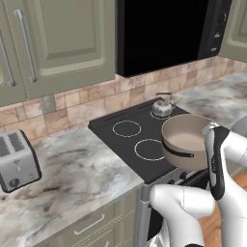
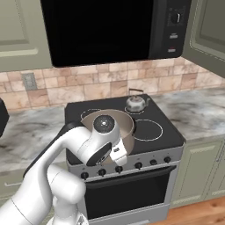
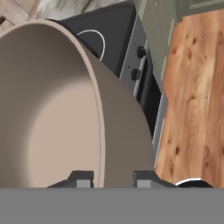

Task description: Pick the kettle from the cabinet and place it on a stove burner. Then pick the pot from the counter and place it on another stove burner. Finally, turn both burners on.

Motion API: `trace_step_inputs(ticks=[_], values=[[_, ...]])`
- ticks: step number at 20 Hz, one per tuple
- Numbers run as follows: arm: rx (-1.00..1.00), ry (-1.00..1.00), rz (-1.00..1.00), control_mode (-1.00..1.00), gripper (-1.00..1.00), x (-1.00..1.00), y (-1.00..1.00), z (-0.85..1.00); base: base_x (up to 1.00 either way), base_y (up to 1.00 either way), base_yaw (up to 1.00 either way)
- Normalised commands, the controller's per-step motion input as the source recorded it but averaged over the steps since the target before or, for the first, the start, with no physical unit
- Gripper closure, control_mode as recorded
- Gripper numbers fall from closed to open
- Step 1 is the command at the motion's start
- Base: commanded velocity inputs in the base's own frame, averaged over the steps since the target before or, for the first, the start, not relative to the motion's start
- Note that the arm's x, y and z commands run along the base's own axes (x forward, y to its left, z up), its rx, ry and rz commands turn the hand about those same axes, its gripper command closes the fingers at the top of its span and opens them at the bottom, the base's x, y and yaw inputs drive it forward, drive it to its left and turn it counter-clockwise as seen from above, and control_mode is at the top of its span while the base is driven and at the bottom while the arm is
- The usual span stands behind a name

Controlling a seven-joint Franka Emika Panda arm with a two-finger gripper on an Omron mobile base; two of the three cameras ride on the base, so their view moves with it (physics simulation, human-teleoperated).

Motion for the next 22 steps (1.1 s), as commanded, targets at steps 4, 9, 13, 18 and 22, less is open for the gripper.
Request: trace_step_inputs(ticks=[4, 9, 13, 18, 22], values=[[0.00, 0.00, 0.00, 1.00, 1.00, 0.00, 0.00, 0.00, 0.16, 0.25, 0.01], [0.00, 0.00, 0.00, 1.00, 1.00, 0.00, 0.00, 0.00, 0.06, 0.13, 0.00], [0.00, 0.00, 0.00, -1.00, 1.00, 0.02, 0.02, 0.00, 0.01, 0.02, 0.00], [0.00, 0.00, 0.00, -1.00, 1.00, 0.00, 0.00, 0.00, 0.00, 0.00, 0.00], [0.00, 0.00, 0.00, -1.00, 1.00, 0.10, 0.00, 0.00, 0.00, 0.00, 0.00]])
